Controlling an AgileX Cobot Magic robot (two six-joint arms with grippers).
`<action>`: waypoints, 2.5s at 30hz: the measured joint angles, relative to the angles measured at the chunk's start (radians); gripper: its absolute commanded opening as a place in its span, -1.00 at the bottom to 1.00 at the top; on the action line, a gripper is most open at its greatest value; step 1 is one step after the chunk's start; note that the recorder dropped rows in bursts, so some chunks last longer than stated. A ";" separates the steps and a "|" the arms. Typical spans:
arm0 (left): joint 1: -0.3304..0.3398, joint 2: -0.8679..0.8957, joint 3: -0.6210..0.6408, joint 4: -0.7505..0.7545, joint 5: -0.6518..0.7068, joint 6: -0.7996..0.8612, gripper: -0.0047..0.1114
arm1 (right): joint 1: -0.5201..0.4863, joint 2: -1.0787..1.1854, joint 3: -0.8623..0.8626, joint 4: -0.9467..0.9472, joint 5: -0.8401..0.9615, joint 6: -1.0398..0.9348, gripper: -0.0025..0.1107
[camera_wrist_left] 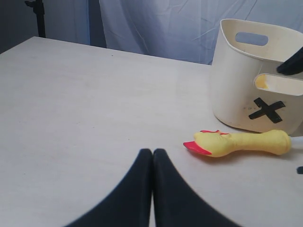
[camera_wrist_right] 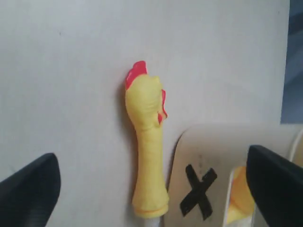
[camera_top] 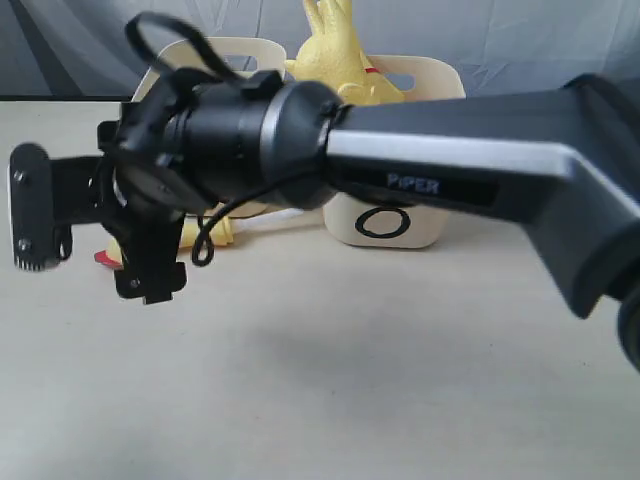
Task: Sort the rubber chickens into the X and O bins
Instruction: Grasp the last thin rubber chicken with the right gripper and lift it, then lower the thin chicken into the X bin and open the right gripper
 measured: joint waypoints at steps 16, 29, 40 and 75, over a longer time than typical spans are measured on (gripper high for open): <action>0.000 0.000 0.000 0.000 0.000 0.000 -0.92 | -0.038 0.200 -0.085 -0.164 0.016 0.023 0.84; 0.000 0.000 0.000 0.000 0.000 0.000 -0.92 | -0.132 0.300 -0.432 0.329 0.243 -0.283 0.84; 0.000 0.000 0.000 0.000 0.000 0.000 -0.92 | -0.141 0.427 -0.512 0.406 0.241 -0.329 0.72; 0.000 0.000 0.000 0.000 0.000 0.000 -0.92 | -0.177 0.012 -0.523 0.505 0.020 0.092 -0.88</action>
